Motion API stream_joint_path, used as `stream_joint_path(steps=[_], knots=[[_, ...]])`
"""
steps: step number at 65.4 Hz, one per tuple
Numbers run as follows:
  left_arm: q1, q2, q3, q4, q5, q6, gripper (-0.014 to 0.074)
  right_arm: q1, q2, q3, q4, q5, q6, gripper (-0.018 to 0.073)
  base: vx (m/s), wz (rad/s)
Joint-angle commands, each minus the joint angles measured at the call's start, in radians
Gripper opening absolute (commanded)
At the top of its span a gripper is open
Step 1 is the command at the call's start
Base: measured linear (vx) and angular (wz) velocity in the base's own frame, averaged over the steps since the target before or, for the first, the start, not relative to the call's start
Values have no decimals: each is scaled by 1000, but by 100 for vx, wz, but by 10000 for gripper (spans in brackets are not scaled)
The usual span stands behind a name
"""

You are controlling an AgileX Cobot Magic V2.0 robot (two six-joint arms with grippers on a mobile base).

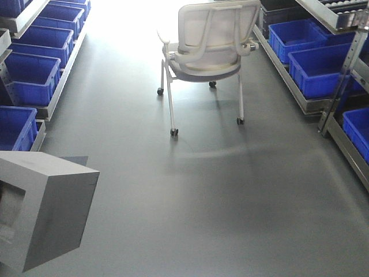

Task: Sort gray base to blue bin
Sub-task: 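Drive down the aisle between the blue bin shelves, then turn toward the shelf of blue bins past the white chair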

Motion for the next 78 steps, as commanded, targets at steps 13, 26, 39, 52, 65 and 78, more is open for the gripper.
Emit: stream_joint_path(steps=[13, 26, 39, 52, 65, 78], knots=[[0, 4, -29, -9, -108, -8, 2, 0, 1, 1, -7, -75, -8, -5, 40, 7], [0, 4, -29, -9, -108, -8, 2, 0, 1, 1, -7, -75, -8, -5, 38, 5], [0, 4, -29, -9, -108, -8, 2, 0, 1, 1, -7, -75, -8, -5, 37, 4], [0, 4, -29, -9, -108, -8, 2, 0, 1, 1, -7, -75, -8, -5, 36, 2], [0, 4, -29, -9, -108, -8, 2, 0, 1, 1, -7, -75, -8, -5, 34, 3], [0, 4, -29, -9, -108, -8, 2, 0, 1, 1, -7, -75, -8, -5, 33, 9]])
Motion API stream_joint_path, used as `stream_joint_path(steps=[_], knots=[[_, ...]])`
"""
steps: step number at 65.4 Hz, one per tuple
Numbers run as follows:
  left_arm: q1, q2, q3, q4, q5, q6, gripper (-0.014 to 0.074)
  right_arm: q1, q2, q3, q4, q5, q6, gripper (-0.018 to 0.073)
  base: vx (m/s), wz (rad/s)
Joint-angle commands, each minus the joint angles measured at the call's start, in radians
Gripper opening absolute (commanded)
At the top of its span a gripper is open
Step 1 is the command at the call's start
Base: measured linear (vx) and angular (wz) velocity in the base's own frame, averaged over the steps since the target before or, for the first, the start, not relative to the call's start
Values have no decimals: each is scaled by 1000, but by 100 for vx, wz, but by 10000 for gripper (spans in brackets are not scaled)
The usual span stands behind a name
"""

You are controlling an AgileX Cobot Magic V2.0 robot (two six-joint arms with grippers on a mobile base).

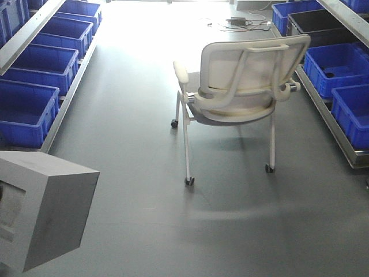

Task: Sort gray base to blue bin
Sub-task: 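Turn toward the shelf of blue bins past the white chair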

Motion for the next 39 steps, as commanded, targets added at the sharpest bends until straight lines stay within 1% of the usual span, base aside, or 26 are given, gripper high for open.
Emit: stream_joint_path(steps=[1, 21, 39], knots=[[0, 4, -29, -9, -108, -8, 2, 0, 1, 1, -7, -75, -8, -5, 31, 11], [0, 4, -29, -9, -108, -8, 2, 0, 1, 1, -7, -75, -8, -5, 29, 15], [0, 4, -29, -9, -108, -8, 2, 0, 1, 1, -7, -75, -8, -5, 21, 13]])
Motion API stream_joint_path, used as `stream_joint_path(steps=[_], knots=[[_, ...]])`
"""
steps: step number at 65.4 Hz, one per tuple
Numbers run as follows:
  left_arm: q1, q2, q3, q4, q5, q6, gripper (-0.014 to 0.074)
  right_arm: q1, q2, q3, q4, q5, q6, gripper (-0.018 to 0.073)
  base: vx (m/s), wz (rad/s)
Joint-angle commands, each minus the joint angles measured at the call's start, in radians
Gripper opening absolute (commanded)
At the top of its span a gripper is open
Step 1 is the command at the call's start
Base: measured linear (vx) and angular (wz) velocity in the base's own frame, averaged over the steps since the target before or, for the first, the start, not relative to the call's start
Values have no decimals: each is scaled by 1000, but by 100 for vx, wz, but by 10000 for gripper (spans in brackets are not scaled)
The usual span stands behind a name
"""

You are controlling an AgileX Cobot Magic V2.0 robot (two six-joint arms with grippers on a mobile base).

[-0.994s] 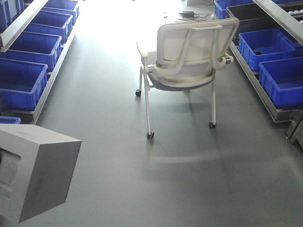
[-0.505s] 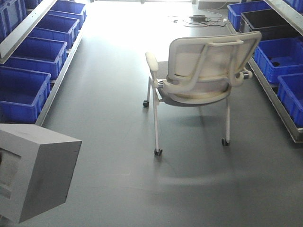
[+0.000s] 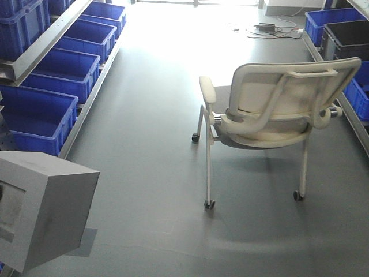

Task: Sort gray base to blue bin
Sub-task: 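Turn toward the shelf of blue bins past the white chair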

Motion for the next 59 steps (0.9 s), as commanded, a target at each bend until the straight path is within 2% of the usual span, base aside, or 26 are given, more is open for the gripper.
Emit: stream_joint_path(steps=[1, 24, 59], knots=[[0, 4, -29, -9, -108, -8, 2, 0, 1, 1, -7, -75, -8, -5, 15, 14], [0, 4, -29, -9, -108, -8, 2, 0, 1, 1, -7, -75, -8, -5, 12, 32], [0, 4, -29, -9, -108, -8, 2, 0, 1, 1, -7, -75, -8, -5, 11, 64]])
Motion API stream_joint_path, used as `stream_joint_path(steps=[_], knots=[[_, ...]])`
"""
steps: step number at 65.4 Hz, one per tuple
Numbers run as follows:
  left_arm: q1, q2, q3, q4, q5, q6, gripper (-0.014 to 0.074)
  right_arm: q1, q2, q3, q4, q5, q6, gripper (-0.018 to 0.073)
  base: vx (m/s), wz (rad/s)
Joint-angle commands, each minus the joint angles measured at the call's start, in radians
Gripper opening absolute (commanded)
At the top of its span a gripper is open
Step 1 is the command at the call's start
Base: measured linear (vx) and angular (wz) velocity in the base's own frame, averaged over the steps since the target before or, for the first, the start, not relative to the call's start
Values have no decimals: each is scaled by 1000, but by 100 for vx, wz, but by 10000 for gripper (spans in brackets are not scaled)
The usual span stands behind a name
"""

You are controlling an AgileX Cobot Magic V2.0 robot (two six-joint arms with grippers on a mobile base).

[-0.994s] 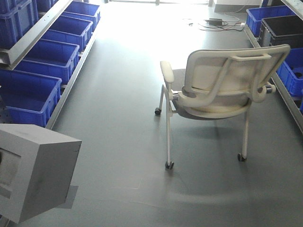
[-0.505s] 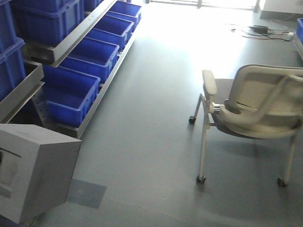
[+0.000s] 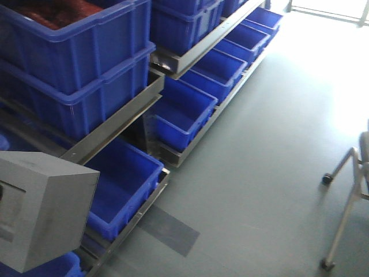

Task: Sort gray base to blue bin
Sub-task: 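Turn toward the shelf of blue bins past the white chair, then drive up to the open blue bins and stop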

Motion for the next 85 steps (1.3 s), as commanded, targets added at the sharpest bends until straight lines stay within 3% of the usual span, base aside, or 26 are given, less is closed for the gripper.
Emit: stream_joint_path(steps=[1, 85], knots=[[0, 4, -29, -9, -108, -8, 2, 0, 1, 1, -7, -75, -8, -5, 10, 77], [0, 4, -29, -9, -108, -8, 2, 0, 1, 1, -7, -75, -8, -5, 9, 69]])
